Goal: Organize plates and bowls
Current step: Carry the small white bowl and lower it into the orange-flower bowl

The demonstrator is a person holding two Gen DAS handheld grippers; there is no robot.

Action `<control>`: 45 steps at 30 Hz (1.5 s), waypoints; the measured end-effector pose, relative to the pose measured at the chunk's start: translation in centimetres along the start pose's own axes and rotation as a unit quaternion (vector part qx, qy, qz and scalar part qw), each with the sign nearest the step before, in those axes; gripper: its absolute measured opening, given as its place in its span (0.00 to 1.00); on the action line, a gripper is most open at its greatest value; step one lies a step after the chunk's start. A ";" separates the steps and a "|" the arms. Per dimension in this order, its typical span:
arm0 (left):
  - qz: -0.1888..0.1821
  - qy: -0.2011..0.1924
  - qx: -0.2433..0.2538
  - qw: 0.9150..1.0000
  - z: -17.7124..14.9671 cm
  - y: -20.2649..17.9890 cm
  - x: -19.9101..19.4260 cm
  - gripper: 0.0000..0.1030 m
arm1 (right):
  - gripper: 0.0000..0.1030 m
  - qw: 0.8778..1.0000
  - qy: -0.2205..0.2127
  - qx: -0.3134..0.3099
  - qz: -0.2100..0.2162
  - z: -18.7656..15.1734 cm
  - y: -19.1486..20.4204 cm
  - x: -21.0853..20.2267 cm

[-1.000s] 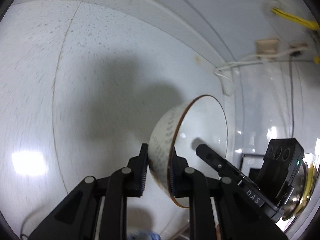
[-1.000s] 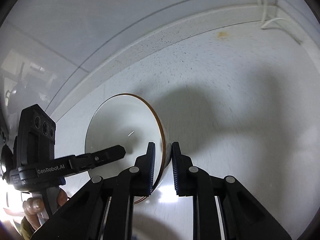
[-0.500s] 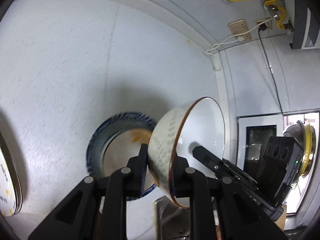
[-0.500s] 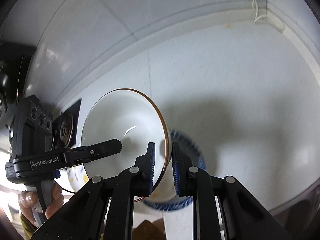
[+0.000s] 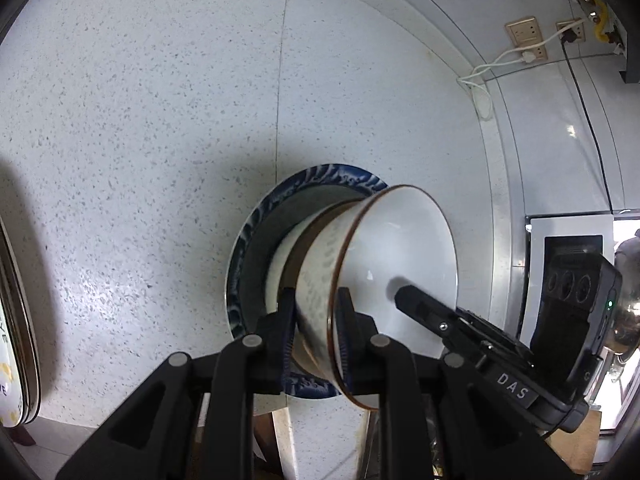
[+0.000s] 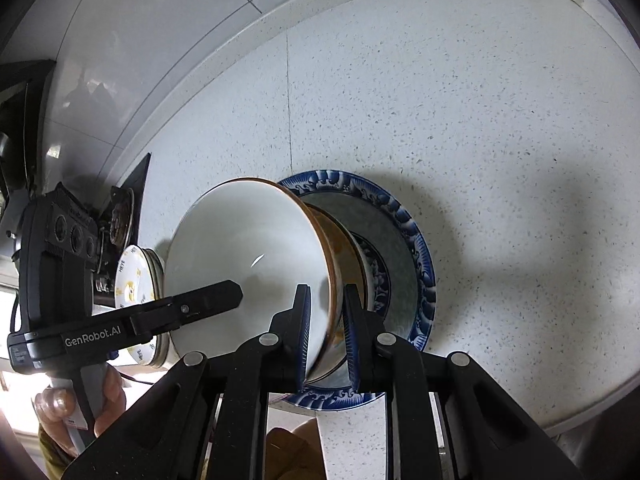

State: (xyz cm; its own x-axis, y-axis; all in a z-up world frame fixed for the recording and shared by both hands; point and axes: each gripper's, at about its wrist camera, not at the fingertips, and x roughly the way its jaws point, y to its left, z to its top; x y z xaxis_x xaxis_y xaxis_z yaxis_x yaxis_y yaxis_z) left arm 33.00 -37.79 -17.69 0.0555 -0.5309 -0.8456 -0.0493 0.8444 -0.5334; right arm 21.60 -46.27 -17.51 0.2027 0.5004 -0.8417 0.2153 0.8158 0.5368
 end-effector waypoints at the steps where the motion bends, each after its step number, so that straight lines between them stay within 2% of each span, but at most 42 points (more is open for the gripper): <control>1: 0.000 0.001 0.002 1.000 0.0 -0.1 0.0 0.17 | 0.13 1.000 0.000 0.001 0.003 -0.1 0.3 0.1; 7: 0.032 0.005 0.045 0.998 0.4 -1.5 0.7 0.17 | 0.13 1.000 -0.004 -0.001 0.005 -0.4 0.6 0.1; 17: 0.025 -0.001 0.047 0.999 1.2 -1.0 0.3 0.19 | 0.13 1.000 -0.005 -0.007 -0.008 -0.4 1.1 0.3; 22: 0.014 0.000 0.043 0.999 1.1 -0.5 0.0 0.19 | 0.14 0.999 -0.005 -0.027 -0.030 -0.6 2.0 0.3; 45: 0.012 0.025 0.047 0.998 1.9 -0.1 -1.2 0.19 | 0.14 0.999 -0.023 -0.021 -0.018 -0.6 1.2 -0.6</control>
State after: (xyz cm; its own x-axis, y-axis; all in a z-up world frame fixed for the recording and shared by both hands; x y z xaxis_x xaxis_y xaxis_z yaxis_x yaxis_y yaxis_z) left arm 34.81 -37.15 -16.59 0.0047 -0.5121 -0.8589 0.0449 0.8581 -0.5114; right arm 21.15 -45.40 -16.41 0.2405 0.4579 -0.8559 0.1824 0.8447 0.5032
